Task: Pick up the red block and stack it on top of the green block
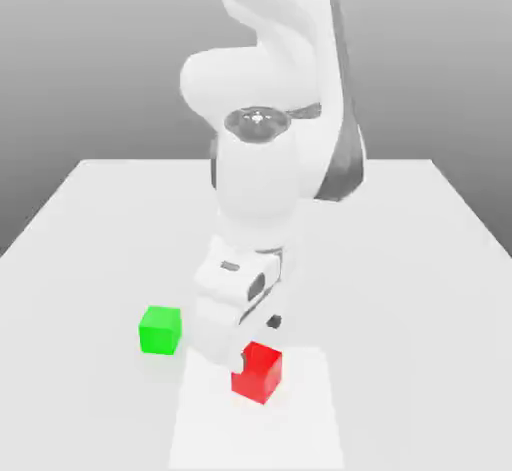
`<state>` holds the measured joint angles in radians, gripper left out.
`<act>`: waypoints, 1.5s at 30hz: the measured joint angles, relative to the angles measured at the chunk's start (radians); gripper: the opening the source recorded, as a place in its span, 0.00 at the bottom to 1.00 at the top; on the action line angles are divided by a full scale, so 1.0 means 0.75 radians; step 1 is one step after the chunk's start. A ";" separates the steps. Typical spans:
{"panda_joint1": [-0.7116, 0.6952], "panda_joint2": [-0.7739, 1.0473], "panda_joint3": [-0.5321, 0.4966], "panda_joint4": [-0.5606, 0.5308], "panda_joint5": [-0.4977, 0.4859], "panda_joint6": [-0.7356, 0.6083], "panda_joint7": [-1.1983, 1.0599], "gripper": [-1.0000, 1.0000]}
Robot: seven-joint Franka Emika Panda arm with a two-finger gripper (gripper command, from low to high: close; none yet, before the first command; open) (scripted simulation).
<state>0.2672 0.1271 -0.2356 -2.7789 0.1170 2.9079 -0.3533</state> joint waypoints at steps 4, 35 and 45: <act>-0.098 0.140 0.128 0.019 0.123 0.114 -0.089 0.00; -0.441 -0.625 -0.337 -0.274 -0.598 -0.344 -0.772 0.00; -0.189 -0.288 -0.513 -0.285 -0.228 -0.019 -1.091 0.00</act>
<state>0.1254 -0.0892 -0.6203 -2.9923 -0.0536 2.8938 -1.1720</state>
